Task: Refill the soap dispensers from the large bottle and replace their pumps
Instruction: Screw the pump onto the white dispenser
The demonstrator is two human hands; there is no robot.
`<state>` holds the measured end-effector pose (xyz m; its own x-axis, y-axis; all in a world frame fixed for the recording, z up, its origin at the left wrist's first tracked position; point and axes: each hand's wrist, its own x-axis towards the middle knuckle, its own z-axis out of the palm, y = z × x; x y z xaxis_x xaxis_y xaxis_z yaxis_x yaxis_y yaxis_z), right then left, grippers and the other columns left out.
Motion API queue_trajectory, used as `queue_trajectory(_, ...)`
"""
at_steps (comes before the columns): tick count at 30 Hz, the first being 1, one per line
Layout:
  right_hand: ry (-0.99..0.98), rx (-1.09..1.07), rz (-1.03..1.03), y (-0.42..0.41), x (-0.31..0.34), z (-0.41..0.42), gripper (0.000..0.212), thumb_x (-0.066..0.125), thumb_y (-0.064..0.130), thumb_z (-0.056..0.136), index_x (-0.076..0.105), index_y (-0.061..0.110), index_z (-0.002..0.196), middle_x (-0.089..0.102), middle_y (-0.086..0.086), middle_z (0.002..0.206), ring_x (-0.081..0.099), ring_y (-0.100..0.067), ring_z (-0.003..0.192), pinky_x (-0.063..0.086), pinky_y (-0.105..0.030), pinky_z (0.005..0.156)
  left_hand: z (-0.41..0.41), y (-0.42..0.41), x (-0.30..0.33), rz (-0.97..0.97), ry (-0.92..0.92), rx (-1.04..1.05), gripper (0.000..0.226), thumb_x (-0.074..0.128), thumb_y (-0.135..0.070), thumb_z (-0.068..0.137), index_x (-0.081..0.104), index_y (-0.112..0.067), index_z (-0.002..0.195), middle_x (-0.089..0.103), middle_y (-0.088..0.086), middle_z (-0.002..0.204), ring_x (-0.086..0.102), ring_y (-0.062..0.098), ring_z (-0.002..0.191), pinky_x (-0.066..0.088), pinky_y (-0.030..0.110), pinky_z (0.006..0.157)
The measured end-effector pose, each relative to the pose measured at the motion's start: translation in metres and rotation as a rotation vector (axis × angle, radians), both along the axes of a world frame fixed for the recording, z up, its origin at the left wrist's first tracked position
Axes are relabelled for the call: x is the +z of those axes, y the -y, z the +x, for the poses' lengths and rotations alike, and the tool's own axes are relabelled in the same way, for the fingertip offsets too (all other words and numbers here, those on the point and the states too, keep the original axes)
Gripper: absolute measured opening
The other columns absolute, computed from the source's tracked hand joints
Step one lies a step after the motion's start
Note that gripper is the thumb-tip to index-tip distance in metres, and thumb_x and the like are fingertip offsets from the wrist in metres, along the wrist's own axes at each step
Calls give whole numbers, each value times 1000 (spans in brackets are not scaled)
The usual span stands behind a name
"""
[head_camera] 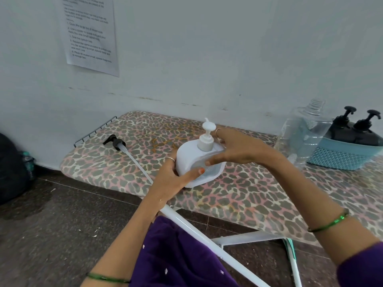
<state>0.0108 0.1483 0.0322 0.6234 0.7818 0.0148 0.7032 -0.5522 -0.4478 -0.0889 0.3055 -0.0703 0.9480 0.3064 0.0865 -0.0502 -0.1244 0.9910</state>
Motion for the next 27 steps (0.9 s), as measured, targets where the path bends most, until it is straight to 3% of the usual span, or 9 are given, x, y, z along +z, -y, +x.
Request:
queue_trajectory(3, 82, -37, 51, 4, 1, -4, 51, 83, 30, 70, 61, 18, 114, 62, 2, 109, 57, -16, 96, 43, -25, 75, 2, 3, 3, 93, -31, -20, 66, 84, -36, 68, 50, -26, 123, 66, -2, 100, 66, 0, 70, 50, 16, 55)
queue_trajectory(5, 147, -65, 94, 7, 1, -7, 47, 85, 33, 67, 65, 20, 107, 62, 5, 97, 58, -16, 90, 44, -24, 72, 5, 3, 3, 143, -38, -31, 77, 84, -31, 69, 42, -27, 133, 63, -9, 112, 64, -6, 85, 52, 12, 65)
queue_trajectory(7, 227, -119, 112, 11, 3, -7, 52, 84, 40, 64, 66, 23, 110, 62, 7, 96, 57, -15, 89, 49, -34, 77, 10, 3, 1, 247, -59, -28, 84, 84, -29, 70, 37, -24, 139, 59, -9, 124, 60, -3, 104, 49, 10, 79)
queue_trajectory(11, 344, -253, 234, 28, 27, -5, 53, 80, 53, 59, 70, 21, 100, 66, 2, 95, 60, -16, 84, 52, -42, 76, 20, 9, -1, 628, -209, 44, 66, 70, -39, 85, 44, -12, 139, 53, 3, 139, 54, 17, 123, 39, 24, 97)
queue_trajectory(14, 426, -331, 456, 52, 60, -9, 47, 80, 52, 62, 70, 18, 93, 66, 2, 85, 58, -11, 73, 52, -33, 68, 30, 17, 3, 850, -271, 126, 48, 61, -38, 92, 53, -13, 132, 61, 2, 126, 62, 19, 108, 43, 23, 88)
queue_trajectory(16, 468, -407, 617, 75, 82, -10, 40, 81, 47, 65, 68, 20, 91, 62, 7, 77, 51, 2, 62, 42, -13, 58, 40, 25, 9, 1035, -314, 169, 33, 54, -42, 94, 59, -13, 111, 63, -1, 97, 61, 18, 91, 45, 26, 76)
queue_trajectory(17, 487, -451, 695, 86, 93, -9, 38, 81, 46, 66, 67, 21, 89, 59, 10, 73, 47, 5, 57, 38, -11, 54, 43, 29, 11, 1099, -328, 183, 30, 51, -44, 95, 57, -14, 98, 57, -4, 81, 57, 17, 81, 44, 26, 69)
queue_trajectory(22, 513, -718, 931, 140, 124, 9, 44, 79, 47, 60, 64, 19, 90, 54, 16, 74, 47, 12, 56, 33, -7, 55, 59, 41, 15, 1266, -355, 220, 45, 47, -54, 94, 44, -15, 72, 44, -3, 63, 44, 12, 56, 38, 24, 52)
queue_trajectory(27, 541, -1029, 831, 174, 119, 56, 59, 73, 48, 60, 62, 9, 104, 63, 1, 97, 52, -13, 79, 36, -24, 66, 72, 57, 27, 1371, -468, 153, 55, 54, -65, 83, 40, -16, 62, 44, -3, 57, 39, 11, 48, 33, 23, 46)
